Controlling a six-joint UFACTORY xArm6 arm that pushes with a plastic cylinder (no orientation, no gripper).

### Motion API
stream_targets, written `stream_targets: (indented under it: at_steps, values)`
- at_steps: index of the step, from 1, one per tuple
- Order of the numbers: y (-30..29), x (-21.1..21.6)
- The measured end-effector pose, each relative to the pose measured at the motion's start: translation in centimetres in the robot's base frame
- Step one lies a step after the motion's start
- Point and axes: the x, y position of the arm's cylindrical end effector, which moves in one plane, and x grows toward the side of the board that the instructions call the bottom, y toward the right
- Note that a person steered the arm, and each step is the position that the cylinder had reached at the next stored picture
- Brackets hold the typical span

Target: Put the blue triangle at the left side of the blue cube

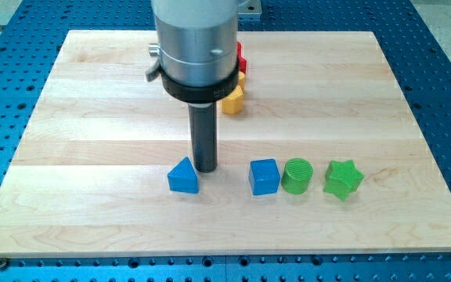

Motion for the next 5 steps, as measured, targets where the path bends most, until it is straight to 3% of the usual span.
stream_targets:
  at_steps: [1,2,4,5]
  values:
    - [-6.9,-4.9]
    - [-13.6,-2.3]
    - [-10.9,5.0]
    - [-6.6,3.8]
